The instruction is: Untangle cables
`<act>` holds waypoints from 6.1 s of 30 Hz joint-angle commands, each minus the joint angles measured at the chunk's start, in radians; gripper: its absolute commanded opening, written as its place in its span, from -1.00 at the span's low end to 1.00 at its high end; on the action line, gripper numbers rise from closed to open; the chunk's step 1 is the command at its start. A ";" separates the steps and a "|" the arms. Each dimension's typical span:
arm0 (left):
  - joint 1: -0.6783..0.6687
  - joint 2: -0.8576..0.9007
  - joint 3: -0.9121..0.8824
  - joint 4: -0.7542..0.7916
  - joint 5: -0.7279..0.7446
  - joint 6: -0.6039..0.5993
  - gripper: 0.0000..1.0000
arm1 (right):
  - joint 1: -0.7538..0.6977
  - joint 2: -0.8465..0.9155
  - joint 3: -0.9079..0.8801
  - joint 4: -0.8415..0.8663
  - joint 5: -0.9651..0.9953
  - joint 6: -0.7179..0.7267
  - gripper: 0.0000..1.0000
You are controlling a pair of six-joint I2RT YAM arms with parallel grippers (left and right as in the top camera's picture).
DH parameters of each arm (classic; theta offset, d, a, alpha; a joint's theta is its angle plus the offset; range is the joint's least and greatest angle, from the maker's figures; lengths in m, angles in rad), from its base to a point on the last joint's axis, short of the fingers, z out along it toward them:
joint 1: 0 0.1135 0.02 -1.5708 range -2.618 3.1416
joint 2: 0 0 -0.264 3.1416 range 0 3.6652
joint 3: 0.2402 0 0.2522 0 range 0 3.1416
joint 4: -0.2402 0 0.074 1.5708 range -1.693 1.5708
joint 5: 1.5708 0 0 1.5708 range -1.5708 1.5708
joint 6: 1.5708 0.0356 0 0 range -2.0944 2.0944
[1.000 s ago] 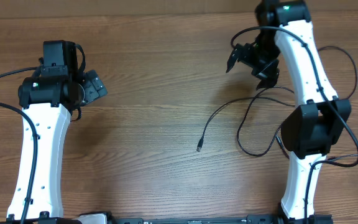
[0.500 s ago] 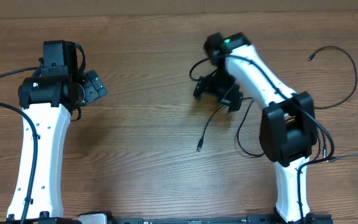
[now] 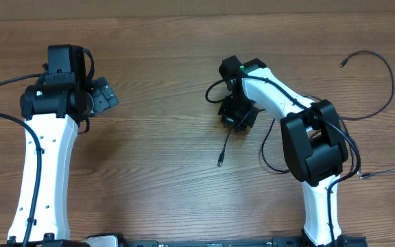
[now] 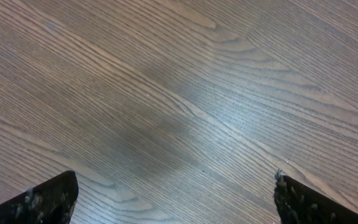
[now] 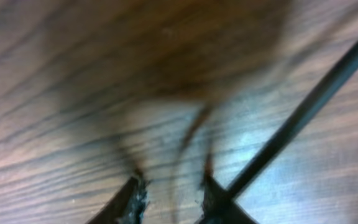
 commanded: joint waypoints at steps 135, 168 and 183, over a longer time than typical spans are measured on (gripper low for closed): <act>-0.119 -1.262 -1.335 1.432 0.098 0.234 1.00 | -0.348 -0.230 0.687 -0.459 0.085 -0.544 1.00; -0.113 -1.461 -1.420 1.024 0.108 0.342 1.00 | -0.348 -0.230 0.687 -0.459 0.085 -0.544 1.00; -0.113 -1.461 -1.420 1.024 0.108 0.342 0.99 | -0.348 -0.230 0.687 -0.459 0.085 -0.544 1.00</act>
